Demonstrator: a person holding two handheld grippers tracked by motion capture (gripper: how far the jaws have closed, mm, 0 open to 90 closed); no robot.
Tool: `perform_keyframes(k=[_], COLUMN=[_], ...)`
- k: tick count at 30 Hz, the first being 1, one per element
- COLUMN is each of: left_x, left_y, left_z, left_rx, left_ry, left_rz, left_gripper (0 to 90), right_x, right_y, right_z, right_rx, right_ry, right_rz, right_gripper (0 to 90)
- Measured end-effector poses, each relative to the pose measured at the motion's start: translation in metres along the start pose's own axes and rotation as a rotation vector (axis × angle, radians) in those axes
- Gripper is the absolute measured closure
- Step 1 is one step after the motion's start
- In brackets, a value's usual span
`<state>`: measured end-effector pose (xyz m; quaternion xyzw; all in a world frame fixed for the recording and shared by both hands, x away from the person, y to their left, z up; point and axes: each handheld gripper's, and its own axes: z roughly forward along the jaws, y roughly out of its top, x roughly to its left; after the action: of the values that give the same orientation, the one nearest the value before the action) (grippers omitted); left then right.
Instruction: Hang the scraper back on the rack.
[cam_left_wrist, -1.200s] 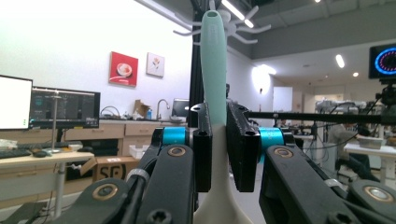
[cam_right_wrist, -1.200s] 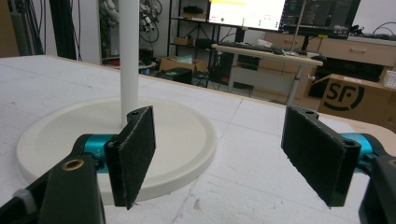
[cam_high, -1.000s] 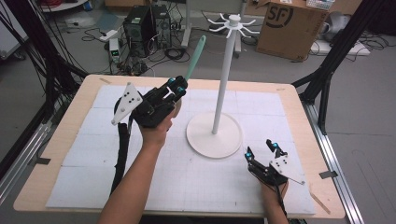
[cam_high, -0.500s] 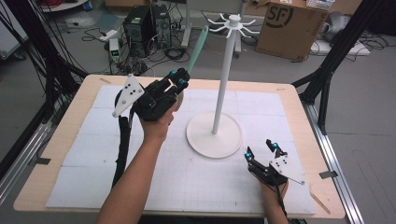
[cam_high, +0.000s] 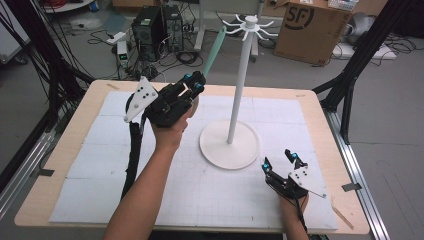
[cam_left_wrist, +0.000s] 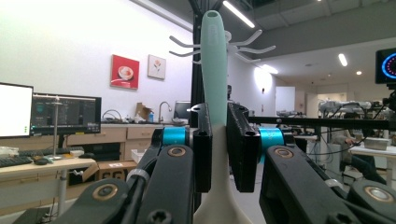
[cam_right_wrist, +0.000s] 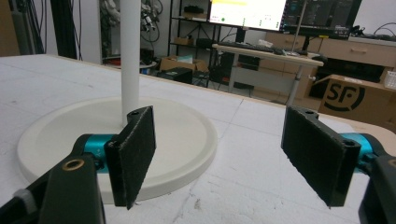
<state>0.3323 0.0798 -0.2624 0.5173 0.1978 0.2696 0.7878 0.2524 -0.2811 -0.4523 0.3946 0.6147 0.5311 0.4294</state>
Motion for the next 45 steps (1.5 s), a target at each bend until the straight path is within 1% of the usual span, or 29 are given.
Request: perform_keyframes(k=[3, 4, 6, 7, 13, 16, 21, 24, 25, 34, 35, 36, 41, 45], left_x=[0.0005, 0.0012, 0.0017, 0.0017, 0.0005, 0.0002, -0.0010, -0.0008, -0.0007, 0.0004, 0.0008, 0.0013, 0.0037, 0.0032], left_y=[-0.0011, -0.0014, -0.0019, -0.0022, -0.0041, -0.0052, -0.0073, -0.0078, -0.0077, -0.0068, -0.0069, -0.0071, -0.0090, -0.0086], left_z=[0.0008, 0.0008, 0.0014, 0.0017, 0.0043, 0.0057, 0.0083, 0.0087, 0.0086, 0.0077, 0.0077, 0.0077, 0.0079, 0.0072], left_rx=[0.004, 0.008, 0.010, 0.010, 0.021, 0.027, 0.040, 0.045, 0.048, 0.058, 0.062, 0.066, 0.099, 0.106], left_ry=[-0.003, -0.001, -0.002, -0.001, -0.004, -0.013, -0.009, -0.016, -0.015, -0.004, -0.002, 0.000, 0.009, 0.011], left_rz=[-0.008, -0.003, -0.007, -0.013, -0.007, -0.016, -0.026, -0.032, -0.028, -0.029, -0.032, -0.040, -0.042, -0.029], left_gripper=[81.0, 81.0, 81.0, 81.0, 81.0, 81.0, 80.9, 80.9, 80.9, 79.2, 77.9, 73.5, 63.1, 57.5], right_x=[-0.0001, -0.0002, 0.0000, -0.0002, -0.0003, -0.0001, -0.0002, 0.0000, 0.0001, 0.0002, 0.0000, -0.0001, 0.0000, 0.0000], right_y=[0.0000, 0.0000, 0.0000, 0.0000, 0.0000, 0.0000, 0.0000, 0.0000, 0.0000, 0.0000, 0.0000, 0.0000, 0.0000, 0.0000], right_z=[-0.0001, 0.0000, -0.0001, 0.0000, 0.0000, -0.0001, -0.0001, -0.0003, -0.0003, -0.0004, -0.0003, -0.0003, -0.0004, -0.0004], right_rx=[0.000, -0.001, 0.001, -0.001, -0.001, 0.000, 0.000, 0.001, 0.003, 0.003, 0.002, 0.002, 0.002, 0.002], right_ry=[0.000, -0.001, 0.001, -0.001, -0.001, -0.002, -0.002, -0.001, -0.001, -0.002, -0.002, -0.002, -0.002, -0.002], right_rz=[0.000, -0.002, 0.000, -0.002, -0.003, -0.001, -0.001, 0.001, 0.003, 0.005, 0.002, 0.001, 0.002, 0.004], right_gripper=[25.9, 25.9, 25.9, 26.0, 26.0, 26.0, 26.0, 26.0, 25.9, 26.0, 26.0, 26.0, 26.0, 25.9])
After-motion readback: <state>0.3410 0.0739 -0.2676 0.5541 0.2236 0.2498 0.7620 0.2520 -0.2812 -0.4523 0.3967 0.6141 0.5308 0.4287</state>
